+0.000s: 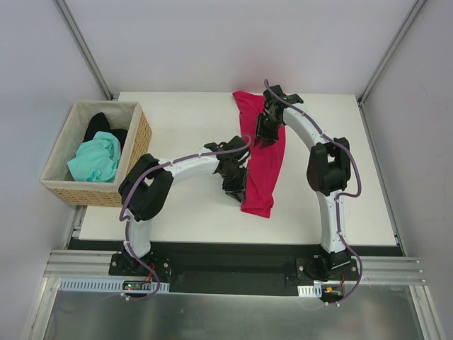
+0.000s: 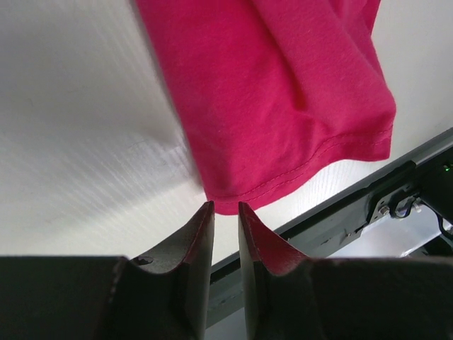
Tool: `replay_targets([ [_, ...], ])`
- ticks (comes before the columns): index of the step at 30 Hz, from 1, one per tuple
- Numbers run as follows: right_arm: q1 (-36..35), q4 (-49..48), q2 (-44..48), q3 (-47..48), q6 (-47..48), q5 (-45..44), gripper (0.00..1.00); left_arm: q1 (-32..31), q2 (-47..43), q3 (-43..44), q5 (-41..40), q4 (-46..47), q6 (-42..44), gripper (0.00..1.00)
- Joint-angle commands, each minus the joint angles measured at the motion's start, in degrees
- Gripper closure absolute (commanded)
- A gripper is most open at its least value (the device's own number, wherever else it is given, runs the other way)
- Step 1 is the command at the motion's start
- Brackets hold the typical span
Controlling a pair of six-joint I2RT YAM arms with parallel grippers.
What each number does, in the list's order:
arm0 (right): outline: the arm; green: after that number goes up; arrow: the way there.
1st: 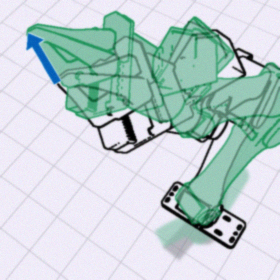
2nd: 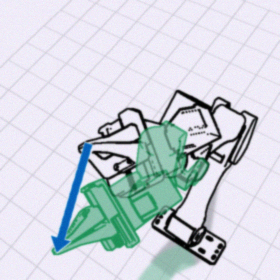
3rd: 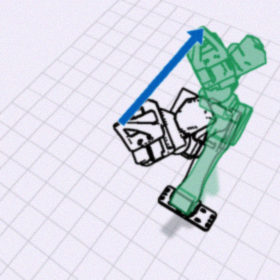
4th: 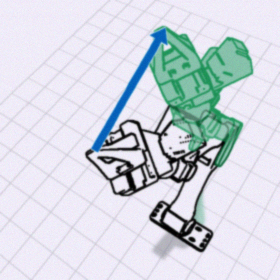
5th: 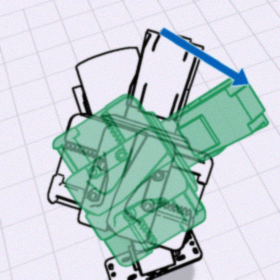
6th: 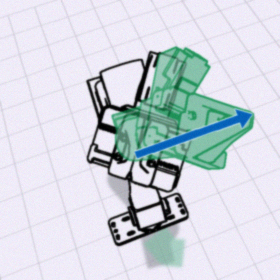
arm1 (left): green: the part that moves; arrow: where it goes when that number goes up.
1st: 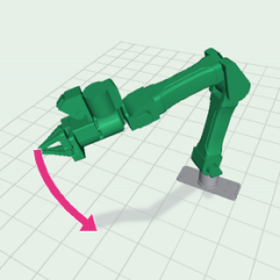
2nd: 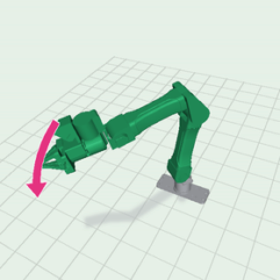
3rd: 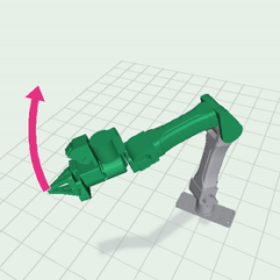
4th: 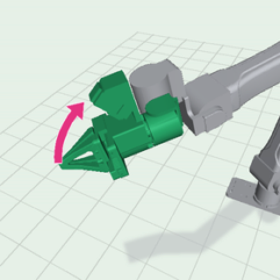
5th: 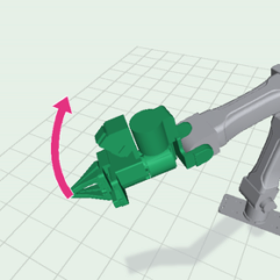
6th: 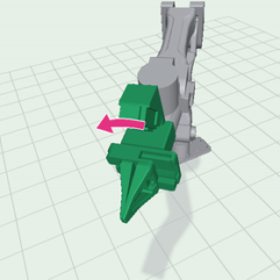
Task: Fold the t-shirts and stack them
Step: Grab the bottom of the folded rectangular tshirt with both arms
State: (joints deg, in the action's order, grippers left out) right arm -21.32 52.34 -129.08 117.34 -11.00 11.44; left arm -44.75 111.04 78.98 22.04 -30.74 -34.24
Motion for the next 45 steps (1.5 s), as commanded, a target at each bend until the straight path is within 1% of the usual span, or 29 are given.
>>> replay_targets([
  [1, 0.58, 1.98, 1.02, 2.81, 0.9, 0.86, 0.64, -0.95, 1.89, 3.46, 0.63, -0.46, -1.27, 0.81],
  [7, 1.19, 1.98, 1.37, 2.28, 0.72, 1.21, 0.64, -1.3, 2.77, 4.43, 1.16, -0.37, -1.36, 0.81],
  [16, 1.55, 1.54, 2.07, 1.93, -0.07, 1.92, 0.64, -1.3, 2.25, 2.5, 0.37, -0.37, -1.53, 0.81],
  [20, 1.72, 1.36, 2.95, 1.05, -0.16, 1.92, 0.64, -1.3, 2.51, 2.23, 0.28, -0.37, -1.8, 0.83],
  [32, 3.04, 1.01, 4.45, 0.52, -0.86, 2.44, 0.64, -1.3, 3.13, 0.74, -0.07, -0.37, -2.15, 0.83],
  [34, 3.13, 1.01, 4.62, 0.61, -0.95, 2.71, 0.64, -1.3, 3.3, 0.47, -0.16, -0.37, -2.15, 0.86],
  [37, 3.22, 0.92, 4.71, 0.7, -1.12, 2.71, 0.64, -1.3, 3.3, 0.12, -0.42, -0.28, -2.23, 1.0],
  [45, 3.22, 0.92, 4.62, 0.7, -1.39, 2.97, 0.64, -1.22, 2.42, -0.49, -1.3, -0.2, -2.15, 1.0],
])
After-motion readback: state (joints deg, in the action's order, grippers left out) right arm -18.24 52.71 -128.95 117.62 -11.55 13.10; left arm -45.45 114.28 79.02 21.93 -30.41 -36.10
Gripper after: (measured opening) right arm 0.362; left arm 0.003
